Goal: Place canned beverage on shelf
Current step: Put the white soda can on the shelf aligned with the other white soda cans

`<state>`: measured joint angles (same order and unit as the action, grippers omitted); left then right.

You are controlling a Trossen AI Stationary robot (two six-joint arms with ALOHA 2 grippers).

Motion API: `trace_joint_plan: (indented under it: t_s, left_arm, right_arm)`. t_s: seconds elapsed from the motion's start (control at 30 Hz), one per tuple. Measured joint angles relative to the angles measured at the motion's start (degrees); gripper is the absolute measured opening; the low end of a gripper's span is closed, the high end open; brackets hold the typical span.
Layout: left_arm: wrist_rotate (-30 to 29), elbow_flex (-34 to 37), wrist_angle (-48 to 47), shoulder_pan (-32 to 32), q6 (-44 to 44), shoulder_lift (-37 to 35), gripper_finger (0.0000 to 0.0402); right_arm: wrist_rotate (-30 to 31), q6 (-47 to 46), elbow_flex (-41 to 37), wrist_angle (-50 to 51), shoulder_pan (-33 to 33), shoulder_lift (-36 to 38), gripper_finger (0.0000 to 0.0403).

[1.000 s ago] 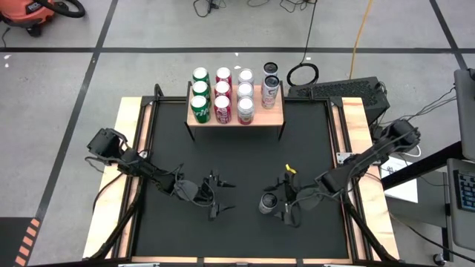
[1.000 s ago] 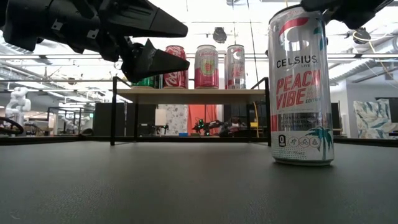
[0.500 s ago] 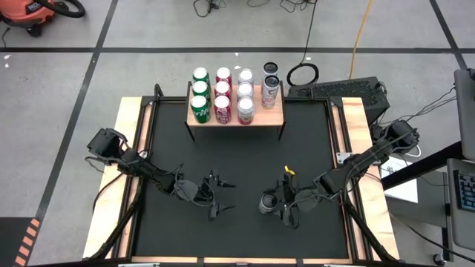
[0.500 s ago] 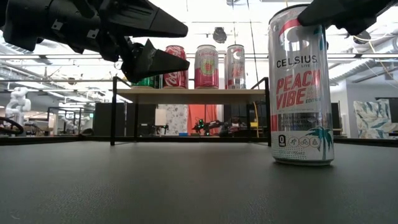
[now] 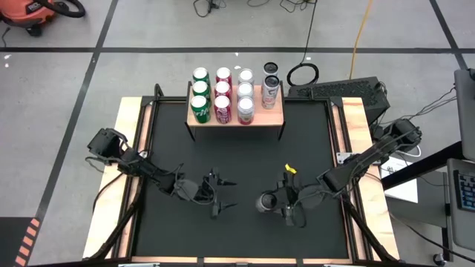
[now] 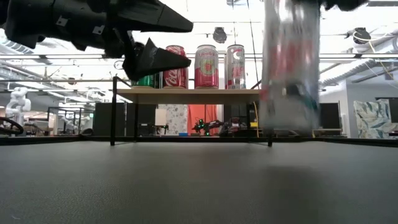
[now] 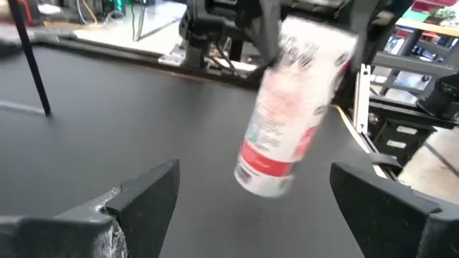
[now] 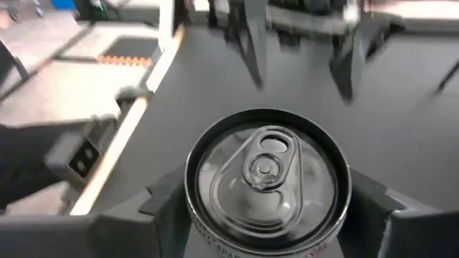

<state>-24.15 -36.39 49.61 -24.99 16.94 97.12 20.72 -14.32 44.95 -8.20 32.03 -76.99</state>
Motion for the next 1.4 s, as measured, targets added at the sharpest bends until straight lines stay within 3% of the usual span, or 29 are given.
trace_joint_plan:
  t_s: [0.2, 0.37, 0.57, 0.87, 1.07, 1.4]
  left_arm:
    - [-0.03, -3.48, 0.07, 0.24, -6.75, 0.00, 0.0358]
    - [6.30, -6.42, 0.08, 0.28, -11.23, 0.00, 0.0358]
    - [8.32, -7.36, 0.00, 1.80, -11.86, 0.00, 0.0358]
    - [16.33, -8.21, 5.55, 5.33, -11.35, 5.03, 0.0358]
    - [12.22, -11.43, 6.15, 7.13, -11.40, 10.52, 0.0358]
    - [12.11, -13.58, 4.83, 7.95, -11.35, 12.68, 0.0357]
  right_arm:
    - [-0.03, 8.50, 3.16, 1.04, -0.22, 2.51, 0.0241]
    - [-1.47, 13.10, 6.56, 4.02, -1.02, 3.98, 0.0237]
    - [-5.93, 15.35, 8.05, 3.53, -3.17, 4.00, 0.0237]
    - [-6.25, 15.57, 8.06, 2.00, -5.80, 3.99, 0.0237]
    - [-5.98, 15.40, 8.06, 2.37, -7.00, 3.64, 0.0237]
    - [-6.26, 16.53, 8.06, 2.61, -7.65, 3.64, 0.0238]
